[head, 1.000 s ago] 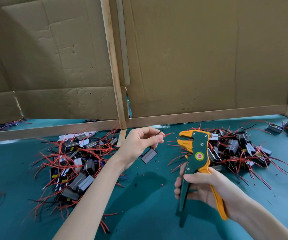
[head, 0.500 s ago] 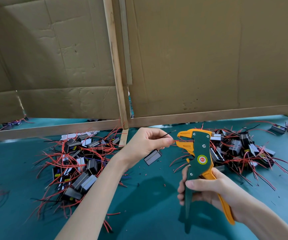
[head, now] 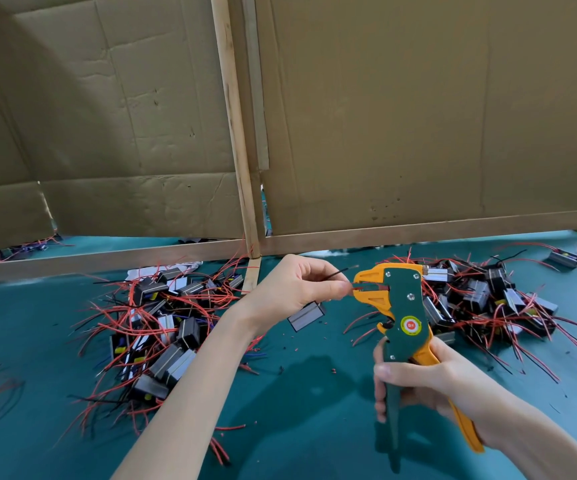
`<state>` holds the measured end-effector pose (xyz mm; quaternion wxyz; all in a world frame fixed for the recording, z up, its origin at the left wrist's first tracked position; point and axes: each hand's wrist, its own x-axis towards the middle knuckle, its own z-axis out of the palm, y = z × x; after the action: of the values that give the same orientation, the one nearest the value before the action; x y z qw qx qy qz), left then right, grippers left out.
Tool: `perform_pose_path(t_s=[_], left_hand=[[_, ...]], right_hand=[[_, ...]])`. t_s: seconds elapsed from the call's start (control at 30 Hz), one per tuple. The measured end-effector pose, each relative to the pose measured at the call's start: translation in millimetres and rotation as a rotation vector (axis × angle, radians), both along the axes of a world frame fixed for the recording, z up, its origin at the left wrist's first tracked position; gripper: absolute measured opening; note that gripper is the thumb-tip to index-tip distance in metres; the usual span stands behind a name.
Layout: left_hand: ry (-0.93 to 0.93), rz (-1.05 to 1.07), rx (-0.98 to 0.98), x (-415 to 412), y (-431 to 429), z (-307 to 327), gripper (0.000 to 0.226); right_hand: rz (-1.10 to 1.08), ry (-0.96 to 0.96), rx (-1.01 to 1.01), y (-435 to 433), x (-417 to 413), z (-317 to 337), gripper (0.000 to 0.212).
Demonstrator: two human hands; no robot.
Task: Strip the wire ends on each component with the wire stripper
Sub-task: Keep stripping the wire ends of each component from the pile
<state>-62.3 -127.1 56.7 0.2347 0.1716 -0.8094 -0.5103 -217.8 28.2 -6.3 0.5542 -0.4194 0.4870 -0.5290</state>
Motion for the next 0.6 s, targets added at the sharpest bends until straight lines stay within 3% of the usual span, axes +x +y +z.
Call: perform_pose_path(t_s=[0.23, 0.33, 0.5, 0.6], left_hand=[[0.029, -0.054, 0.080, 5, -9, -2, 0.003], [0.044, -0.080, 0.133, 6, -10, -8, 0.013], [0.052, -0.032, 0.063, 0, -8, -15, 0.013], [0.102, 0.027, 0.064, 0, -11, -11, 0.014]], right_hand=[[-0.140, -0.026, 0.038, 1, 22, -2, 0.035], [-0.229, 0.033, 0.031, -2, 22, -5, 0.040], [-0.113, -0.165, -0.102, -5, 14, -1, 0.014], [-0.040, -0.139, -0.142, -6, 5, -4, 0.026]])
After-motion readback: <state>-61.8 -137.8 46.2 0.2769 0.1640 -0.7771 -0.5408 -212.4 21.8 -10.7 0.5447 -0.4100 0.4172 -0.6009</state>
